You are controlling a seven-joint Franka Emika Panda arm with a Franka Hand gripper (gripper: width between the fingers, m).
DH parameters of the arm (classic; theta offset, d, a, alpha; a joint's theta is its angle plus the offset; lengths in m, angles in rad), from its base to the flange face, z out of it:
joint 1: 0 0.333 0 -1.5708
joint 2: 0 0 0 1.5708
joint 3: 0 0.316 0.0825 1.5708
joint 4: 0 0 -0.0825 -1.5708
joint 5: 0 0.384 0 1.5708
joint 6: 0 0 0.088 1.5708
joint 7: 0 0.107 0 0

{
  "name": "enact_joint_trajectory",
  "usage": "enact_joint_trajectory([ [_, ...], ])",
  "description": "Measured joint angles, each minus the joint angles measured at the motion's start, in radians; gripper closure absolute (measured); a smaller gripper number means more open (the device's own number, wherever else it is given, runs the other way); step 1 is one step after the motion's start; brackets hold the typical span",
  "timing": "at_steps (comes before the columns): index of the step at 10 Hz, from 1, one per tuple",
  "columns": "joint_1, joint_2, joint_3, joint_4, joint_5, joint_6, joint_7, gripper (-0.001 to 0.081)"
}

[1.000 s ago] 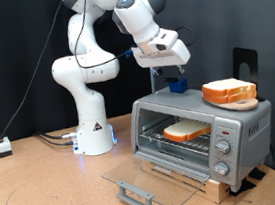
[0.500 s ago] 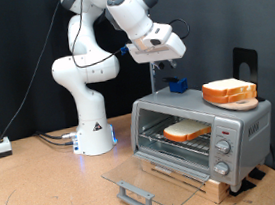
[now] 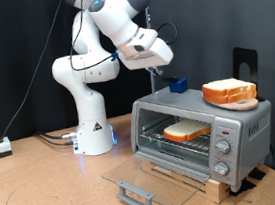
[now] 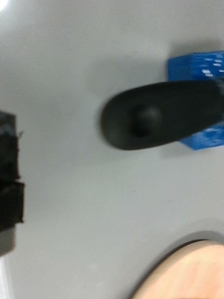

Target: Make a piece of toast with the oven

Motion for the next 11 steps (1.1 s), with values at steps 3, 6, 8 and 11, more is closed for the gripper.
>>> enact_joint_trajectory([
  [3, -0.054, 0.101, -0.07, 0.052, -0.078, -0.033, -0.085, 0.0801],
  [6, -0.079, 0.18, -0.123, 0.109, -0.113, -0.069, -0.119, 0.0801],
  [8, -0.085, 0.206, -0.145, 0.134, -0.116, -0.079, -0.129, 0.0222],
  [11, -0.094, 0.215, -0.156, 0.133, -0.123, -0.078, -0.129, 0.0005],
])
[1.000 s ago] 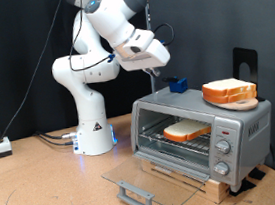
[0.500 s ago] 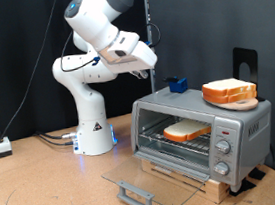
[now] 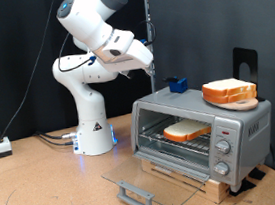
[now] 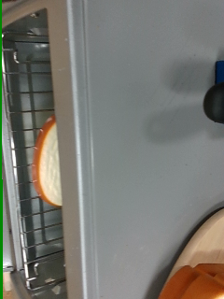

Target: Make a piece of toast with the oven

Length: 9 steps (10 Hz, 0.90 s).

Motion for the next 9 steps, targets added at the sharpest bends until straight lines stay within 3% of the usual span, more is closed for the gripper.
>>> enact_joint_trajectory([
  [5, -0.089, 0.125, -0.058, 0.05, -0.106, 0.027, -0.025, -0.0003],
  [9, -0.138, 0.253, -0.099, 0.119, -0.162, 0.056, -0.097, -0.0003],
])
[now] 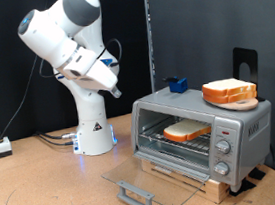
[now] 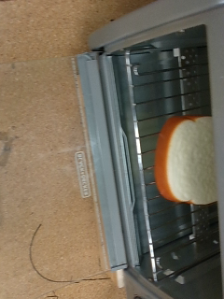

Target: Make a piece of toast with the oven

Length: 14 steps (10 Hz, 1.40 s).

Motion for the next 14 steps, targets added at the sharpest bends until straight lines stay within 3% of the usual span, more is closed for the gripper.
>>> enact_joint_trajectory([
  [2, -0.015, 0.077, -0.02, 0.054, -0.022, -0.008, -0.044, -0.0003],
  [3, -0.015, 0.076, -0.019, 0.052, -0.021, -0.007, -0.04, -0.0003],
  [5, -0.015, 0.076, -0.017, 0.036, 0.047, -0.004, 0.181, -0.0003],
  [7, -0.025, 0.088, -0.017, 0.02, 0.076, 0.051, 0.405, -0.0003],
  [8, -0.037, 0.111, -0.017, 0.016, 0.093, 0.071, 0.483, -0.0003],
  [9, -0.035, 0.11, -0.017, 0.017, 0.089, 0.068, 0.44, -0.0003],
  [10, -0.038, 0.11, -0.012, 0.016, 0.067, 0.07, 0.511, -0.0003],
  [14, -0.039, 0.155, -0.001, 0.041, 0.037, 0.043, 1.02, -0.0003],
])
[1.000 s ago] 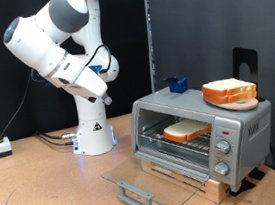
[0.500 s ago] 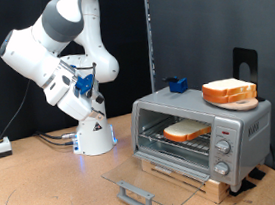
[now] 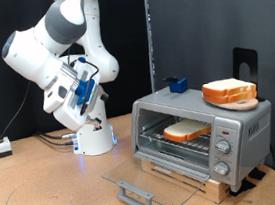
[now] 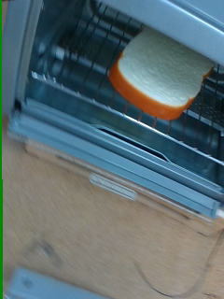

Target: Make a piece of toast with the oven

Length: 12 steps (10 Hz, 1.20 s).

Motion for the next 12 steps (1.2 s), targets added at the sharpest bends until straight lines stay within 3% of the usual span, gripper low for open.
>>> enact_joint_trajectory([
  [1, -0.001, 0.045, 0.001, 0.036, -0.024, -0.031, 0.098, -0.0003],
  [4, -0.001, 0.043, 0.001, 0.028, 0.001, -0.01, 0.042, -0.0003],
  [6, -0.001, 0.051, -0.001, 0.044, 0.027, -0.062, 0.149, -0.0003],
  [9, -0.001, 0.117, -0.002, 0.134, -0.027, -0.152, 0.381, -0.0003],
  [11, -0.001, 0.173, -0.001, 0.194, -0.094, -0.157, 0.427, -0.0003],
  [12, -0.001, 0.173, -0.001, 0.191, -0.087, -0.157, 0.425, -0.0003],
])
